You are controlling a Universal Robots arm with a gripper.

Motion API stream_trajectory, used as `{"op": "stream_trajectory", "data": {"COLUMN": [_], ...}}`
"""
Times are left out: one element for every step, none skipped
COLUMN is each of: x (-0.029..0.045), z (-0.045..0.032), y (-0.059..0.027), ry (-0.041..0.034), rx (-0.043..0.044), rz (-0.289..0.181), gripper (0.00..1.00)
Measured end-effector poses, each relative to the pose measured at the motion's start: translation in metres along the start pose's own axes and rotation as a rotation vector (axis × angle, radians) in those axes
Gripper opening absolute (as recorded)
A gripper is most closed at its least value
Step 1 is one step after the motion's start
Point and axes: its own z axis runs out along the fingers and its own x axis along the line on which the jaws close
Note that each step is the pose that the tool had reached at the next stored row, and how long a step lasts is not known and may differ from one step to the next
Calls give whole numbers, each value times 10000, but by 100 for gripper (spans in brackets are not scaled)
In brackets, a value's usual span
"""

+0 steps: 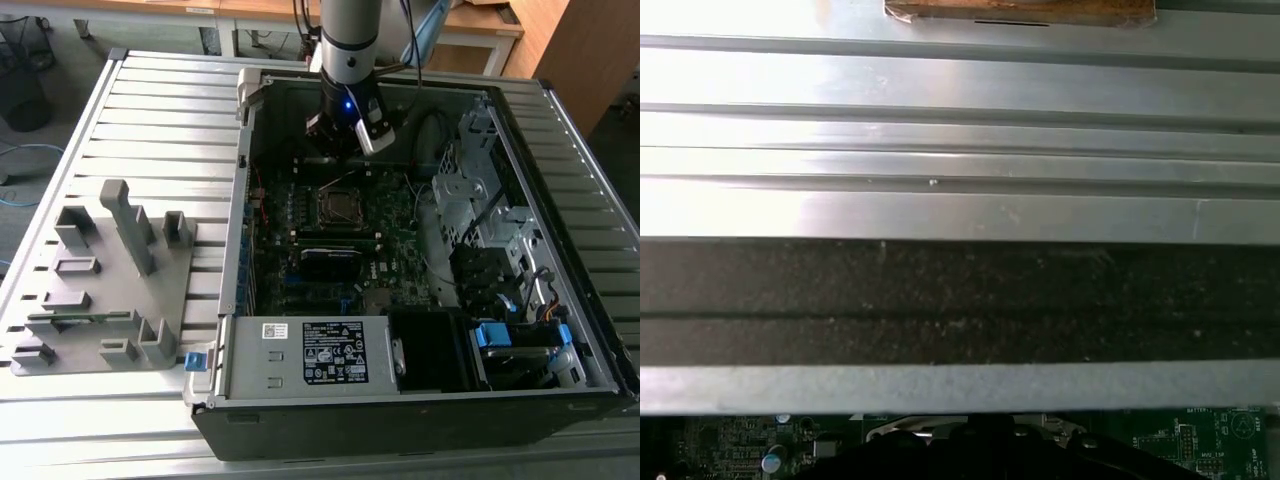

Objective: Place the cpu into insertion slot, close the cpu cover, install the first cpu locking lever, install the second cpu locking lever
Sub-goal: 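Install the first cpu locking lever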

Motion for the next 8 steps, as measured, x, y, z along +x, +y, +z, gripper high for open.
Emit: {"op": "stream_trajectory", "data": {"x": [-1,-3,-5,-7,-10,-14,-17,-20], "z": [5,10,13,15,18,20,22,23], "y": [-1,-2,-4,-6,-8,-11,-14,-18], "ry": [-1,-1,0,1,0,0,0,0], "rx": [-1,-1,0,1,1,0,0,-1], "rz": [1,1,1,0,1,1,1,1], "gripper": [10,10,10,10,10,10,10,10]}}
